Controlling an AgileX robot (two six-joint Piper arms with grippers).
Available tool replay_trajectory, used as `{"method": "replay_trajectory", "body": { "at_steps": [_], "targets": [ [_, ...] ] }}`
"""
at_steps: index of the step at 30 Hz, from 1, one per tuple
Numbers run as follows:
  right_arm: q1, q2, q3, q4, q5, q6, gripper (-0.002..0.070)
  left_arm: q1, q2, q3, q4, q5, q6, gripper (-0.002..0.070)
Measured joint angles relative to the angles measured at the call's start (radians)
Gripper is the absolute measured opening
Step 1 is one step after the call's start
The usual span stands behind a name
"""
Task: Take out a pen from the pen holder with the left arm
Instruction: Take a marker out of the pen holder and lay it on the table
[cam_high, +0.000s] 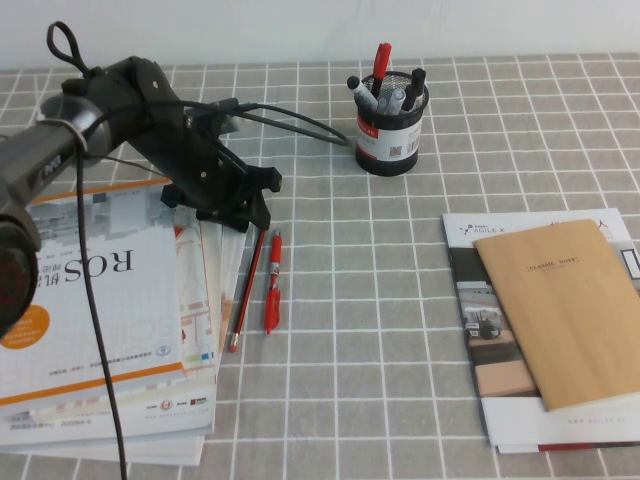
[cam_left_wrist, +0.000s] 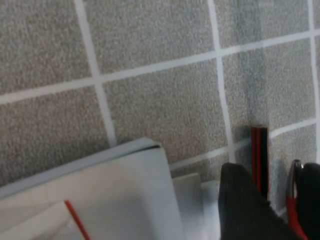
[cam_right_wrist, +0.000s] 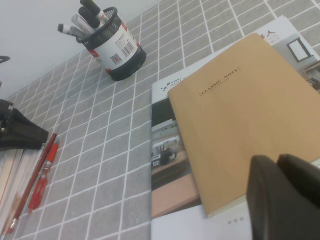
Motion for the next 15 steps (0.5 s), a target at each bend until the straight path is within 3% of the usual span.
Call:
{"method": "replay_trajectory", "body": {
  "at_steps": [5, 10, 15],
  "targets": [
    [0.0, 0.0, 0.0, 0.0, 0.0, 0.0, -0.0013, 0.0, -0.021, -0.017, 0.0, 0.006, 0.007, 0.0196],
    [0.0, 0.0, 0.0, 0.0, 0.0, 0.0, -0.0013, 0.0, -0.147, -0.033, 0.011, -0.035, 0.107, 0.0053],
    [0.0, 0.0, 0.0, 0.0, 0.0, 0.0, -0.0013, 0.0, -0.316, -0.031, 0.096, -0.046, 0.162, 0.0007]
  ]
}}
